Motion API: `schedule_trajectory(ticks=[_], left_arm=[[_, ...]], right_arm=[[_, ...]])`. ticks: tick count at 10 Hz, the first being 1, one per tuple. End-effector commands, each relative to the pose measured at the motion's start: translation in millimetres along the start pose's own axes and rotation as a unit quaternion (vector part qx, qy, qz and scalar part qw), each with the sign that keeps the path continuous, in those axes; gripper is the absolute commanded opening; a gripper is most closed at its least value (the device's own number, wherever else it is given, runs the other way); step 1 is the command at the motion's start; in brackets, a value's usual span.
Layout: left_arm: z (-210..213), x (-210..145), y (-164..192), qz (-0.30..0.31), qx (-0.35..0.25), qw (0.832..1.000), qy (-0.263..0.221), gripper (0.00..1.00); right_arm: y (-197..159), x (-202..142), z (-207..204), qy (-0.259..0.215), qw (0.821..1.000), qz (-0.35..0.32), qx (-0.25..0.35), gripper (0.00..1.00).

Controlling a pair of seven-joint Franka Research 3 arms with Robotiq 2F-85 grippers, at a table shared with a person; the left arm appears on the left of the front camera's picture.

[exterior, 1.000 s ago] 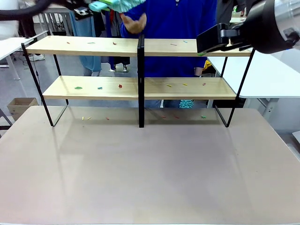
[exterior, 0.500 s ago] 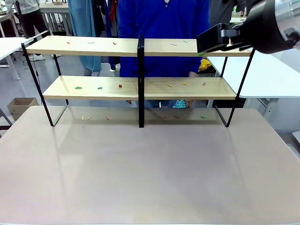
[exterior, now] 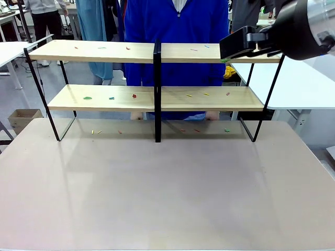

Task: Clean the shelves.
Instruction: Pick up the Duster when the human hands it over.

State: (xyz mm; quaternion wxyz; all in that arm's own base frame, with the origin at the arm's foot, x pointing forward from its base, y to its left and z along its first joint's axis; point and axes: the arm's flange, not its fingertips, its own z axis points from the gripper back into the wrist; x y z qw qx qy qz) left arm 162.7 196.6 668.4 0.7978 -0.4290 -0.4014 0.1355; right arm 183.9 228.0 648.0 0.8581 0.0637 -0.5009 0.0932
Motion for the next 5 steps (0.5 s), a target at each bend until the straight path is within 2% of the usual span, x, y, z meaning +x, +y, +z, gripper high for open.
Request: schedule_trajectory(ticks=[1, 5], left_arm=[[4.0, 8.2, -22.4, -0.023, 0.005, 1.0, -0.003, 0.04], [4.0, 8.2, -22.4, -0.023, 0.005, 1.0, -0.003, 0.04]], right_arm=[[0.0, 0.9, 1.0, 0.0, 1.0, 0.002, 0.004, 1.0], [0.0, 0.9, 1.0, 0.0, 1.0, 0.002, 0.004, 1.0]])
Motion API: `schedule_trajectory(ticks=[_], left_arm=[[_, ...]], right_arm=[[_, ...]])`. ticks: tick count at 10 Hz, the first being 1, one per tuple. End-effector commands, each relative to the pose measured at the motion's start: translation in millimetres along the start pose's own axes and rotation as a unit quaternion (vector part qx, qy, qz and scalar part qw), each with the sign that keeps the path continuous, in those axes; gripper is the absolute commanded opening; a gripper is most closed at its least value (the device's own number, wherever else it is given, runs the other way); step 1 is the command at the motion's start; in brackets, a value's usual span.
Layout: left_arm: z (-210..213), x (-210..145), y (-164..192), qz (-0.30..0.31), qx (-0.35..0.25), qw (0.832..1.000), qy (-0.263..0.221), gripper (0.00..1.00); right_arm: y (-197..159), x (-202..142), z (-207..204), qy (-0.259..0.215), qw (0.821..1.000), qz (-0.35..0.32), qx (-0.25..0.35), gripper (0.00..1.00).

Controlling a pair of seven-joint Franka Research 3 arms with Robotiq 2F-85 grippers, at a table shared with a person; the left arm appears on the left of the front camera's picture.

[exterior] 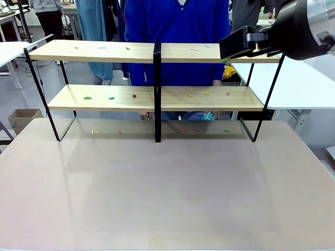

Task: Clean the shelves.
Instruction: Pick up the Duster when the human hands it over, then clean a randomly selected level of the Shelf with the Duster.

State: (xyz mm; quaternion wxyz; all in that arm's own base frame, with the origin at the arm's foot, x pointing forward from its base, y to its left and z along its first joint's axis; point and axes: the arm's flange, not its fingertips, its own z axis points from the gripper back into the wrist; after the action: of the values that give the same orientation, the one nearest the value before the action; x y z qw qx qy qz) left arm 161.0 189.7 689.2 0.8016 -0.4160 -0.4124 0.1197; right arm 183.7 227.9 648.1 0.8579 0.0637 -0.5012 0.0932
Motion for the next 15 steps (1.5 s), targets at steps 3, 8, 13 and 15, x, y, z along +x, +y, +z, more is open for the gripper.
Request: schedule_trajectory(ticks=[3, 8, 13, 15], left_arm=[[0, 2, -1, 0.0, 0.001, 1.0, -0.001, 0.04], [0, 2, -1, 0.0, 0.001, 1.0, -0.001, 0.04], [-31, -8, -53, -0.003, -0.022, 0.998, 0.054, 0.13], [-45, -45, -114, -0.093, -0.067, 0.984, 0.139, 0.13]], right_arm=[[0, 1, 1, 0.001, 1.0, 0.002, 0.004, 1.0], [0, 1, 1, 0.001, 1.0, 0.002, 0.004, 1.0], [0, 1, 1, 0.001, 1.0, 0.002, 0.004, 1.0], [0, 1, 1, 0.001, 1.0, 0.002, 0.004, 1.0]])
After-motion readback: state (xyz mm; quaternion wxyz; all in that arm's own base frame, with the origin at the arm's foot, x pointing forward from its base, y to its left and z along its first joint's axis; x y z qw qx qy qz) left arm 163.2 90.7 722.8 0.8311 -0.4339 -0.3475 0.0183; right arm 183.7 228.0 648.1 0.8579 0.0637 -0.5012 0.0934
